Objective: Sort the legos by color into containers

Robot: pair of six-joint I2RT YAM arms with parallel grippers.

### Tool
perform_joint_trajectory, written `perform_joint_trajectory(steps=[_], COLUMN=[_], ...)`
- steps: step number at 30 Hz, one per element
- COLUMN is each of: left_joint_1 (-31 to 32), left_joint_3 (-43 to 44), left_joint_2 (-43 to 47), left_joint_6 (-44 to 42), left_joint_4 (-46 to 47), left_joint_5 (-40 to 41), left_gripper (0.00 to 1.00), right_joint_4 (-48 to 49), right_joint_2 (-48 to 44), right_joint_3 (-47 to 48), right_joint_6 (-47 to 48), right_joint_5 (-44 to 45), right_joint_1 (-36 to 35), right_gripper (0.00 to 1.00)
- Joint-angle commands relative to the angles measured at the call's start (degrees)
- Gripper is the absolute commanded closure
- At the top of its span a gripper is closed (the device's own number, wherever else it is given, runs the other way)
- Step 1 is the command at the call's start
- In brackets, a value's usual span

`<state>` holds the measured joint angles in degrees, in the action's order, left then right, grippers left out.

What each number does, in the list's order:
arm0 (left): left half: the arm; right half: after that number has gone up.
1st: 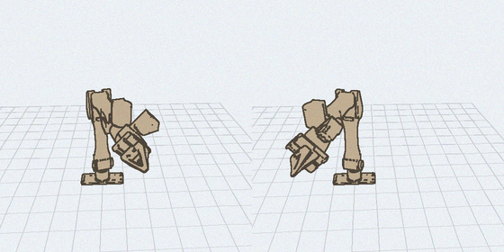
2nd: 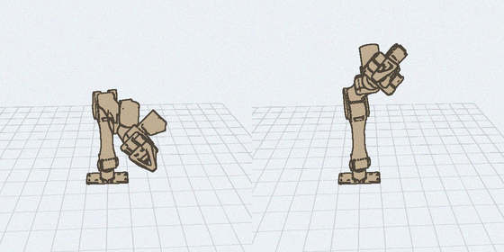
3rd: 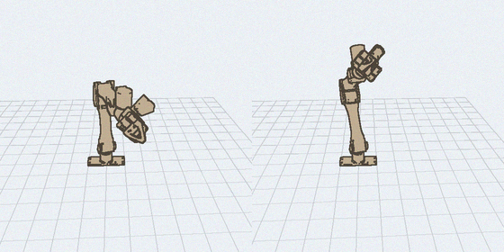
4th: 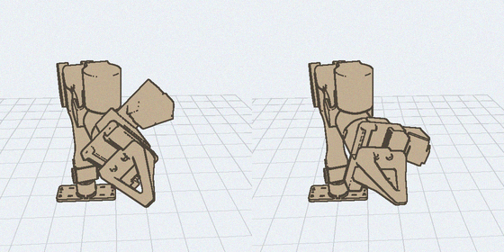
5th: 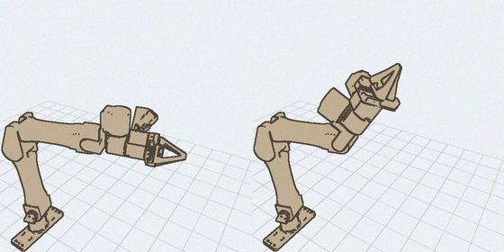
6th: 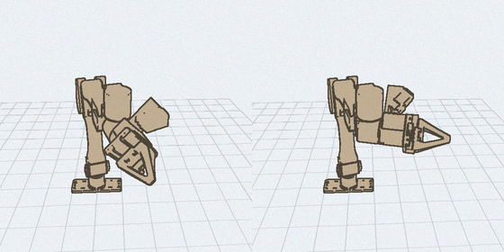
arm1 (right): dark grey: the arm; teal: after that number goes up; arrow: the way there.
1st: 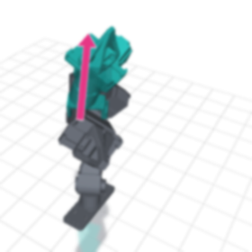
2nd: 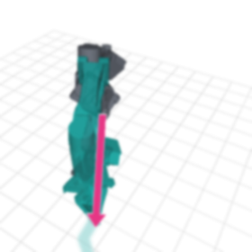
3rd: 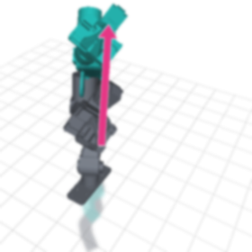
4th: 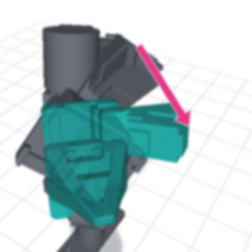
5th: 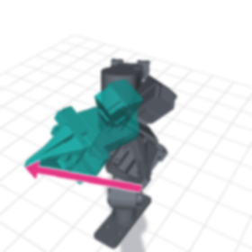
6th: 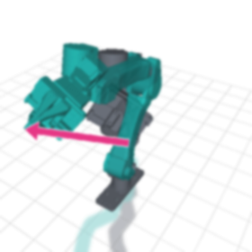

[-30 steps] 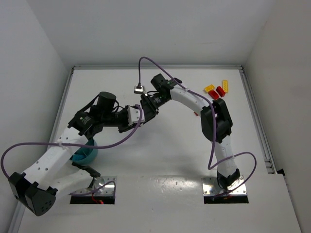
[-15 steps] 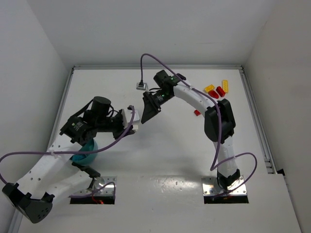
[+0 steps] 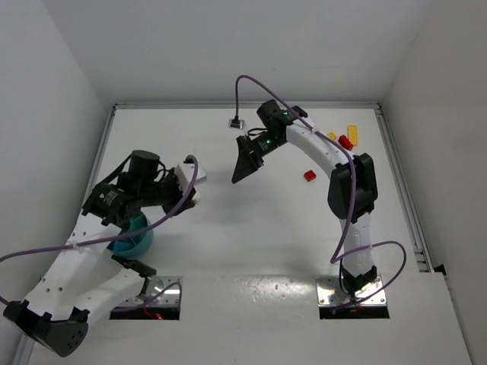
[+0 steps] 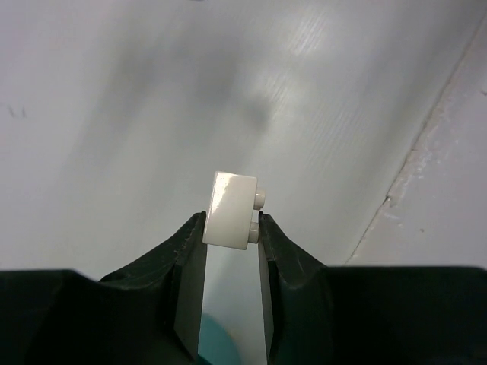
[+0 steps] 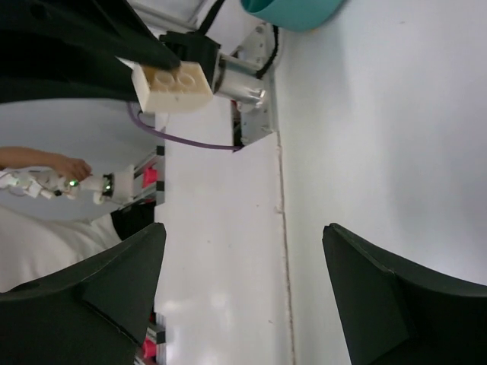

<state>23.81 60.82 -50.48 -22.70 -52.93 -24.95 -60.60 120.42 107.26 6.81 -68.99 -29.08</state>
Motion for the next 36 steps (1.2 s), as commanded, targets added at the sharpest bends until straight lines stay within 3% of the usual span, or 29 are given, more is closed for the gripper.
perform_joint_trajectory(steps=[1,5,12,25,36], left_joint_1=[-1.9,-6.0,-19.0,-37.8,-43.2], left_joint_3=[4.7,7.5,11.9,15.3,13.0], left_joint_2=[-3.0,-5.1,-10.6,-19.1,-23.3], left_joint_6=[-1.2,-4.9,-11.0,-18.5,-23.1], left_joint_4=[-3.8,-11.3,-21.8,-21.8,-21.8], left_joint_5=[6.2,10.4,7.6,10.2,10.2], left_gripper=[1.00,1.00,1.00,1.00,1.00], right_joint_4=[-1.4,-3.0,-4.3,-6.6,-6.6], right_joint_2=[-2.6,-3.1,-1.9,-1.9,-3.6], right_joint_3=[1.7,0.5,-0.7,-0.7,-2.9], right_joint_6=[4.1,7.1,8.3,11.3,11.8], right_joint_5=[2.0,4.2,3.2,2.1,2.1], right_joint_1=[1.2,1.7,1.7,2.3,2.8], right_gripper=[0.16,0.16,0.16,0.16,0.16])
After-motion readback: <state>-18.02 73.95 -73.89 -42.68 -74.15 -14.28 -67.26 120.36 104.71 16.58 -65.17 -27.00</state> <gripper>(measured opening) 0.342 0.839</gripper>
